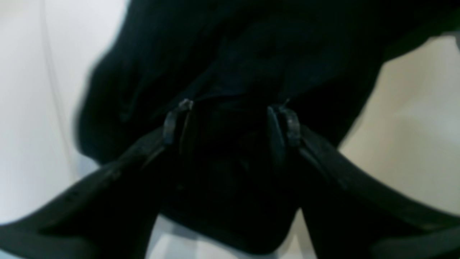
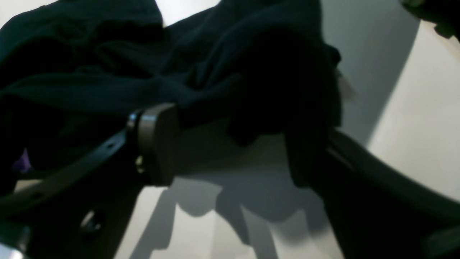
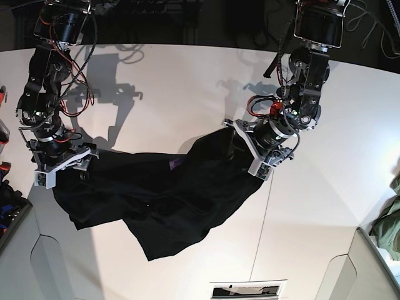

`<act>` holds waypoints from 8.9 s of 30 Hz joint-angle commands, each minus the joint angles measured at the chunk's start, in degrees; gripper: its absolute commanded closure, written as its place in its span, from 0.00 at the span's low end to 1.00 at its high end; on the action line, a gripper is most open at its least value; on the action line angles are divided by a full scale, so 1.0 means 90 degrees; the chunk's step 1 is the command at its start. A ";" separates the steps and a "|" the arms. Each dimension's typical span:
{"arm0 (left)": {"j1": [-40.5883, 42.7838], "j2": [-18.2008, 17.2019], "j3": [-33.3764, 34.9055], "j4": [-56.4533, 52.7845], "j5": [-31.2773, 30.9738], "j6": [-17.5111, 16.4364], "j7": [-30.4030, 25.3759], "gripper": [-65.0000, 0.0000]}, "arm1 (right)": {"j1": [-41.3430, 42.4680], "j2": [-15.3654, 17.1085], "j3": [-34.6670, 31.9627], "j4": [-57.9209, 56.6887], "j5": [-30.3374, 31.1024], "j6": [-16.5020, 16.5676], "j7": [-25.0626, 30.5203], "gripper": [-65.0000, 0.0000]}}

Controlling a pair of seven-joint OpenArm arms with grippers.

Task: Layout the t-shirt on the table in an organized manner, then fold the t-shirt properly
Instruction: 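Lift the shirt and pull the grippers apart to stretch it, then lay the stretched shirt flat and open both grippers, then grasp the bunched shirt hem with the left gripper, then drag the held hem across the shirt toward the right gripper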

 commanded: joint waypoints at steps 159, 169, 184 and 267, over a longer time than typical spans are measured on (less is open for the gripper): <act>-0.2701 -0.0828 0.0695 -0.2914 0.0199 -0.0709 -0.0755 0.94 | -0.1547 0.0546 0.0483 0.0500 0.1163 0.0964 -0.0610 1.00; -0.3568 -0.0323 0.0695 -0.4575 0.0529 -0.0126 -0.0962 1.00 | -0.2161 0.0624 0.0486 0.0500 0.1168 0.0964 -0.0777 1.00; -0.4675 0.0277 0.0695 -0.4925 0.0719 -0.0066 -0.0908 1.00 | -0.3619 0.0687 0.0996 0.1353 0.1438 0.0967 -0.0775 1.00; -0.0879 0.1178 0.3529 0.0209 -0.0942 -0.1260 0.1872 1.00 | -0.1496 0.1093 0.1292 0.1719 0.1054 0.0306 -0.0614 1.00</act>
